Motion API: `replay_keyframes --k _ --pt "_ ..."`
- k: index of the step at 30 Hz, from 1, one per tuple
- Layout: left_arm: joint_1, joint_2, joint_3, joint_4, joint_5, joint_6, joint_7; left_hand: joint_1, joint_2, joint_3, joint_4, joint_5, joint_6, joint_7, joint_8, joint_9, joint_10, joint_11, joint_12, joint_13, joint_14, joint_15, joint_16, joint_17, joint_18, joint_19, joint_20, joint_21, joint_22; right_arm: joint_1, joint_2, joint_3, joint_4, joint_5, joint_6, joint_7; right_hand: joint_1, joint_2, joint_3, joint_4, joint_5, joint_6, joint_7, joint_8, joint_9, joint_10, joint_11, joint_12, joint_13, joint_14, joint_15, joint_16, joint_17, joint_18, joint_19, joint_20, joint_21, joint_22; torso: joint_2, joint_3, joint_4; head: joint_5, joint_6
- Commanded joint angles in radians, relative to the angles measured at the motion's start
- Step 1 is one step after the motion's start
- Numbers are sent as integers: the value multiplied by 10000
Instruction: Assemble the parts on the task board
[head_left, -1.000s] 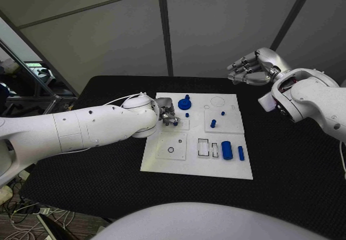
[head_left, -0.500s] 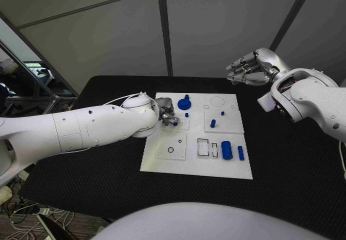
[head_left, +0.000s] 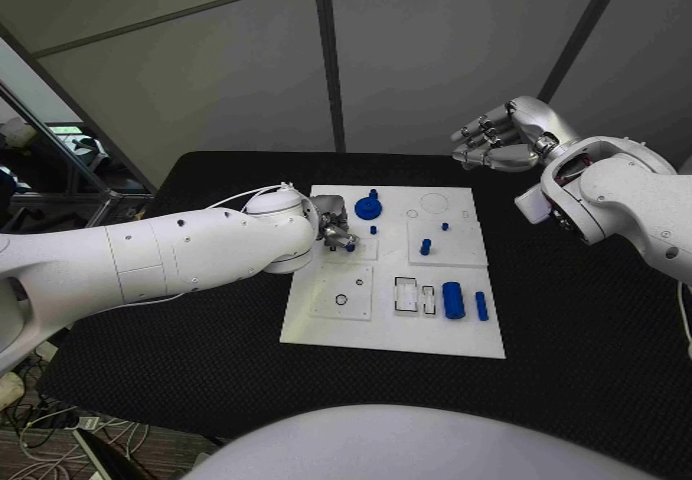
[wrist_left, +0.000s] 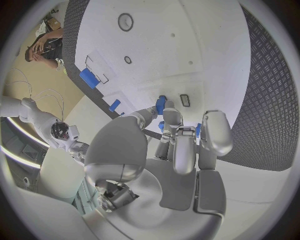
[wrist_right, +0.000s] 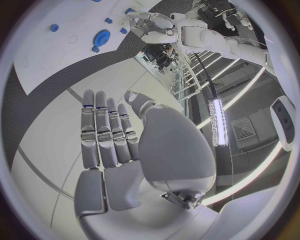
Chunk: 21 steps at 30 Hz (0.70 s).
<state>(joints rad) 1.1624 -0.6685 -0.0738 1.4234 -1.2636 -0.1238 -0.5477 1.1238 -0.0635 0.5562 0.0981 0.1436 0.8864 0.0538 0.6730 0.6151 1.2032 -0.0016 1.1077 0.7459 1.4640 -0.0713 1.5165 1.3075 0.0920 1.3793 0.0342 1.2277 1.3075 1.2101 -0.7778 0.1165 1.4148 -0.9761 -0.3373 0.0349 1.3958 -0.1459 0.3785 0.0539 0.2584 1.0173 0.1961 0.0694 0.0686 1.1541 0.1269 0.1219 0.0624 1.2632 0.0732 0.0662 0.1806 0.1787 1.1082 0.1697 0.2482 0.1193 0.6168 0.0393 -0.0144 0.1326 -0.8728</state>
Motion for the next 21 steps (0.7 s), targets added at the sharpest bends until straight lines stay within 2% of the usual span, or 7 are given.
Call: replay_keyframes --k 1,11,21 --pt "-31 28 -30 -15 -54 474 -9 -19 -172 1598 -1497 111 40 -69 78 23 337 -232 97 80 834 -81 53 1781 -119 94 4 54 585 19 -6 7 24 -58 55 112 -112 -56 -46 15 55 -50 24 -43 -16 -18 54 -55 -1 -27 27 -35 -26 34 47 37 -68 -24 4 1 0 -8 2" --pt "-30 30 -30 -65 -49 685 -5 -432 -543 1534 -1379 322 235 -198 133 59 558 -325 259 348 858 -148 98 1861 -147 175 -45 179 671 18 -6 7 20 -99 32 103 -127 -81 -69 14 66 -55 28 -41 -15 -16 58 -59 1 -26 31 -31 -43 34 58 43 -90 -41 -5 0 11 -24 2" --pt "-30 68 -30 -161 -32 654 -3 -795 -667 1337 -1149 322 377 -267 131 52 653 -382 333 474 871 -196 123 1905 -168 234 -92 261 727 18 -33 7 16 -103 40 67 -172 -81 -95 43 111 -60 31 -38 -13 -15 63 -66 2 -24 37 -27 -70 35 77 55 -125 -67 -2 -2 2 -16 2"
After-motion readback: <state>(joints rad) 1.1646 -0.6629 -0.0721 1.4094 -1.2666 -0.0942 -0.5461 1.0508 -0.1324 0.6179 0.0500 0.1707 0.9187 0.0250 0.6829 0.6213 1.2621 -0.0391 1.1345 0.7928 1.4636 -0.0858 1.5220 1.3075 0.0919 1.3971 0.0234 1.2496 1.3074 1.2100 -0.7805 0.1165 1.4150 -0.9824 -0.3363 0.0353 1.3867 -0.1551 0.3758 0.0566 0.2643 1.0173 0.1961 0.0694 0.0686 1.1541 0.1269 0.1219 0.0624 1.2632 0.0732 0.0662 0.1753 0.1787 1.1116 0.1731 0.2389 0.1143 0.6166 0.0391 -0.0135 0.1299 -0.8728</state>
